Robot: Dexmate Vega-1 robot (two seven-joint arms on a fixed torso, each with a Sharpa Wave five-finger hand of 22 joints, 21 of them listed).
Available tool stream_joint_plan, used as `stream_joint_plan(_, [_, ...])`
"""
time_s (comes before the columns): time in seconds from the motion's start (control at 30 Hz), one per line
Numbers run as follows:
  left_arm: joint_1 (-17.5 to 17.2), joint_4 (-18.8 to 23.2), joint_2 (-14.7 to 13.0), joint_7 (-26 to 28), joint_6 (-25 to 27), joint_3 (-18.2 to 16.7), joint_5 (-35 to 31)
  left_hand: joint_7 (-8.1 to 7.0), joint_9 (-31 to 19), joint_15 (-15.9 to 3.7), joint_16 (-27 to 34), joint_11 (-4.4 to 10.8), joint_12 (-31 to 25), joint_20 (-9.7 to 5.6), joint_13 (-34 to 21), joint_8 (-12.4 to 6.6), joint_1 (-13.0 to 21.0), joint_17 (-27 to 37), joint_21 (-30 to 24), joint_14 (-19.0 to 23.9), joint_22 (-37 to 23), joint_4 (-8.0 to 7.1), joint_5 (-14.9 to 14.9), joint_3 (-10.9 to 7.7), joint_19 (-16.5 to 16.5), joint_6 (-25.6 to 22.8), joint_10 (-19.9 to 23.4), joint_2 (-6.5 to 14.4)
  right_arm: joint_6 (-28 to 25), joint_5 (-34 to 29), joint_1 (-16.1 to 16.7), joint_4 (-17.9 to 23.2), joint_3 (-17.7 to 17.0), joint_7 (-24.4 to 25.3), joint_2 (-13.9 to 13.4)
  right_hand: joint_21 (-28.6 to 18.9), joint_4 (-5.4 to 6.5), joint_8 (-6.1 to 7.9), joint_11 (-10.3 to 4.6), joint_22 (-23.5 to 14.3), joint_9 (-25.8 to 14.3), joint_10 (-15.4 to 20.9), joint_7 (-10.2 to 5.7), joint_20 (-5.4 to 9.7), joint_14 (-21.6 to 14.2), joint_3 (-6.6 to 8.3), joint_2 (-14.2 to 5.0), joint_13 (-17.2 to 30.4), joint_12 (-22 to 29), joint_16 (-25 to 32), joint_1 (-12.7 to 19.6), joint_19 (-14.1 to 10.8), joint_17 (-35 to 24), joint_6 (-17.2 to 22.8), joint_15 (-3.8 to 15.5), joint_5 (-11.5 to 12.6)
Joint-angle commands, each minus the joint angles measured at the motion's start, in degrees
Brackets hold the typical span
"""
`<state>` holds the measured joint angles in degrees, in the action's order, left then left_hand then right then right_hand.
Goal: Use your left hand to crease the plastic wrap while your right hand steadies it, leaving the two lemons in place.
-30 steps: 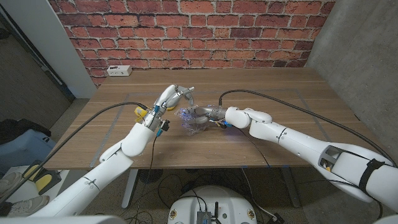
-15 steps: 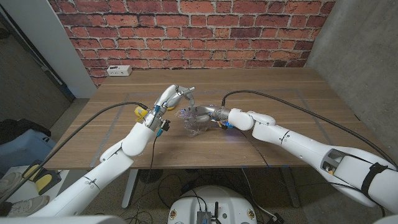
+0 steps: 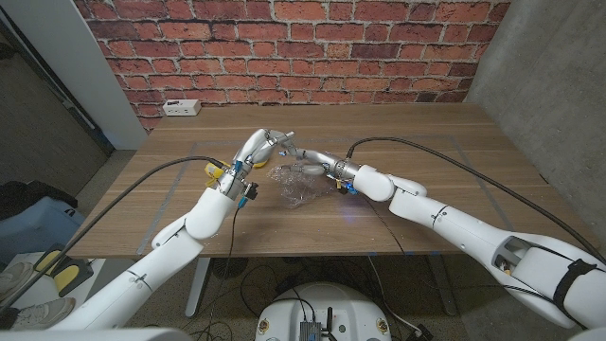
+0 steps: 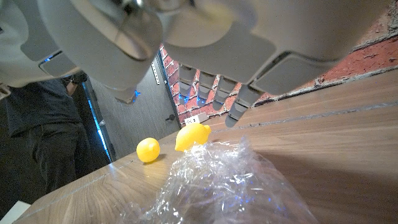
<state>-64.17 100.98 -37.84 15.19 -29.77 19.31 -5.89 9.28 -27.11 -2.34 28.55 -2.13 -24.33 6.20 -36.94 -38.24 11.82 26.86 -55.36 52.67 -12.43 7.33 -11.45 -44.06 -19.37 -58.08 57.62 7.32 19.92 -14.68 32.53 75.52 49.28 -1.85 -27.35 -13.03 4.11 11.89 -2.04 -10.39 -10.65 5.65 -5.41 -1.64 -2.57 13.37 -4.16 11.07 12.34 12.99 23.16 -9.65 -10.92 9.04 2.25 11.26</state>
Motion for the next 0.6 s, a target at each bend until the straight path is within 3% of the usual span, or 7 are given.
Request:
stream_joint_plan(0.03, [-0.92,-0.72,0.71,1.3,-0.26,-0.98,1.41,-2.79,3.54,0.23,-5.66,-0.71,4.5,0.75,3.35,5.25,-0.7,-3.72,0.93,-7.26,0.81,0.47,-0.11,-1.03,3.25,5.23,-7.0,-0.4,1.77,7.95,3.45,0.82,-4.81,1.44,0.54,-0.19,-0.41,0.24,0.3,-0.04,-0.17,0.93,0.07,-0.23,-0.94,0.23,-0.66,0.1,0.32,0.4,0.37,-0.57,0.0,0.63,1.19,0.23])
stream_joint_plan(0.17, [-1.19,-1.22,1.28,2.42,-0.29,-1.31,1.18,-3.9,5.92,1.12,-9.6,-1.04,8.13,1.27,5.79,9.91,-0.28,-6.96,1.7,-12.48,1.22,1.3,-0.35,-1.81,5.43,10.57,-12.74,-0.65,1.55,10.08,4.28,1.06,-5.91,1.56,0.64,-0.31,-0.76,0.31,0.62,-0.05,-0.16,1.46,0.44,-0.48,-1.82,0.36,-0.73,0.11,0.37,0.53,0.58,-1.13,0.02,1.2,0.96,0.3])
stream_joint_plan(0.2, [-1.17,-1.43,1.4,2.62,-0.45,-1.32,1.08,-4.46,6.86,1.57,-10.92,-0.9,9.12,1.23,6.63,12.29,0.09,-8.02,2.06,-14.48,1.33,1.59,-0.43,-2.08,6.29,13.87,-14.3,-0.61,1.23,10.3,4.5,1.35,-6.09,1.65,0.61,-0.3,-0.87,0.33,0.88,-0.05,-0.16,1.62,0.54,-0.5,-1.92,0.4,-0.73,0.11,0.4,0.51,0.66,-1.17,0.03,1.35,0.93,0.31])
stream_joint_plan(0.23, [-1.2,-1.56,1.55,2.92,-0.4,-1.35,0.88,-4.48,7.42,1.24,-11.81,-0.8,9.88,1.2,7.12,13.33,0.35,-8.61,2.39,-16.04,1.41,1.85,-0.44,-2.1,7.06,14.85,-15.75,-0.77,0.93,10.32,4.6,1.65,-6.13,1.6,0.48,-0.33,-0.92,0.34,0.89,-0.05,-0.16,1.62,0.55,-0.4,-2.04,0.41,-0.73,0.11,0.37,0.52,0.68,-1.3,0.03,1.46,0.84,0.31])
stream_joint_plan(0.27, [-1.22,-1.74,1.73,3.2,-0.42,-1.35,0.78,-4.79,8.08,1.18,-12.71,-0.79,10.65,1.17,7.69,14.46,0.78,-9.21,2.89,-17.72,1.49,2.12,-0.45,-2.14,8.21,15.81,-17.21,-0.76,0.96,10.22,4.71,1.84,-6.17,1.72,0.39,-0.39,-1.04,0.32,0.98,-0.06,-0.16,1.81,0.6,0.34,-2.15,0.46,-0.77,0.11,0.37,0.46,0.72,-1.57,0.03,1.6,0.75,0.32])
stream_joint_plan(0.37, [-1.13,-2.33,1.97,3.28,-0.51,-1.25,1.12,-5.95,10.12,1.78,-14.82,-1.1,12.3,0.69,9.42,18.02,2.23,-10.98,5.09,-21.64,1.83,2.63,-0.29,-1.95,12.94,19.19,-20.61,-0.82,0.82,10.73,5.21,2.39,-6.49,1.86,0.3,-0.35,-1.1,0.29,1.28,-0.06,-0.16,1.8,0.7,0.63,-2.14,0.49,-0.83,0.12,0.32,0.4,0.72,-1.56,0.01,1.64,0.7,0.32])
stream_joint_plan(0.6, [-0.89,-3.26,2.24,3.37,-0.16,-1.1,1.82,-10.07,14.71,1.02,-18.19,-0.15,13.95,-0.64,14.02,25.71,6.03,-15.42,8.11,-32.17,2.13,2.83,0.27,-0.81,16.45,26.34,-29.27,-0.75,0.11,12.1,6.79,4.02,-8.06,3.41,-0.17,-0.16,-1.31,0.07,1.4,-0.06,-0.15,1.68,0.88,0.81,-1.91,0.48,-0.72,0.12,0.15,0.15,0.73,-1.27,0.01,1.4,0.31,0.29])
